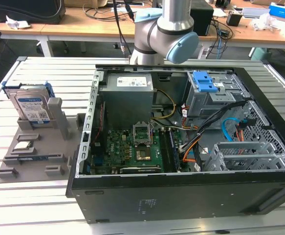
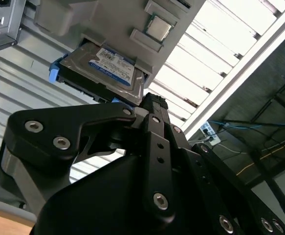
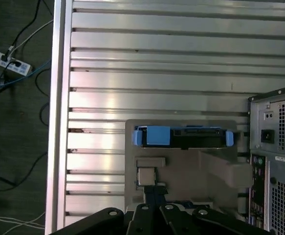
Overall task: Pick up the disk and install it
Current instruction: 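Pick up the disk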
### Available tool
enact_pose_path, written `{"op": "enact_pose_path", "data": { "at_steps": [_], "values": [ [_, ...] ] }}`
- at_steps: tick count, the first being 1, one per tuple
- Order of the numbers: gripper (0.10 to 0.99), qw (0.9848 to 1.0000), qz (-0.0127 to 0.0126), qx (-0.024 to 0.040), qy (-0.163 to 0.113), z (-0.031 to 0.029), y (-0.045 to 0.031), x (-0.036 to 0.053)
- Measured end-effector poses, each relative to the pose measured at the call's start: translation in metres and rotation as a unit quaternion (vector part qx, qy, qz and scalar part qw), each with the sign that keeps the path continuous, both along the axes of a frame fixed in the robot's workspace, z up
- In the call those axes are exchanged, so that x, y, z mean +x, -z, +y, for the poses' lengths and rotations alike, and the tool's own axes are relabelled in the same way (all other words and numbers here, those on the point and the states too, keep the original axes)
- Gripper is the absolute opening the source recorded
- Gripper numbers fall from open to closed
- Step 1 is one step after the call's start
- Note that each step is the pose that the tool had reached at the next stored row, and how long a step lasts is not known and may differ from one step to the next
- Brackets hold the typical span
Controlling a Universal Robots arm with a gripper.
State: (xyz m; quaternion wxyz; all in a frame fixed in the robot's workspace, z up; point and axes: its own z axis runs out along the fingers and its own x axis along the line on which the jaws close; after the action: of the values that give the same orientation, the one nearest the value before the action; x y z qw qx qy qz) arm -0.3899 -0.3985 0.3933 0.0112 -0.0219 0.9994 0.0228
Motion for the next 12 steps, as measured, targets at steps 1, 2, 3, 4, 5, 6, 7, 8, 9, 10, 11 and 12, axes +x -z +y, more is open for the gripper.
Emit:
{"op": "enact_pose_path", "data": {
  "at_steps": [1, 2, 3, 4, 5, 6, 7, 8, 9, 10, 11, 12],
  "values": [
    [0.106, 1.0000, 0.0000, 0.0000, -0.009, 0.0000, -0.0001, 0.0000],
    [0.106, 0.9998, 0.0000, 0.0000, -0.020, 0.0000, 0.0000, 0.0000],
    [0.106, 0.9996, 0.0000, 0.0000, -0.028, 0.0000, 0.0000, 0.0000],
    [0.106, 0.9994, 0.0000, 0.0000, -0.035, 0.0000, 0.0000, 0.0000],
    [0.106, 0.9989, 0.0000, 0.0000, -0.048, 0.0000, 0.0000, 0.0000],
    [0.106, 0.9985, 0.0000, 0.0000, -0.055, 0.0000, 0.0000, 0.0000],
    [0.106, 0.9980, 0.0000, 0.0000, -0.062, 0.0000, 0.0000, 0.0000],
    [0.106, 0.9972, 0.0000, 0.0000, -0.075, 0.0000, 0.0000, 0.0000],
    [0.106, 0.9966, 0.0000, 0.0000, -0.082, 0.0000, 0.0000, 0.0000],
    [0.106, 0.9962, 0.0000, 0.0000, -0.087, 0.0000, 0.0000, 0.0000],
    [0.106, 0.9957, 0.0000, 0.0000, -0.093, 0.0000, 0.0000, 0.0000],
    [0.106, 0.9953, 0.0000, 0.0000, -0.097, 0.0000, 0.0000, 0.0000]
  ]
}}
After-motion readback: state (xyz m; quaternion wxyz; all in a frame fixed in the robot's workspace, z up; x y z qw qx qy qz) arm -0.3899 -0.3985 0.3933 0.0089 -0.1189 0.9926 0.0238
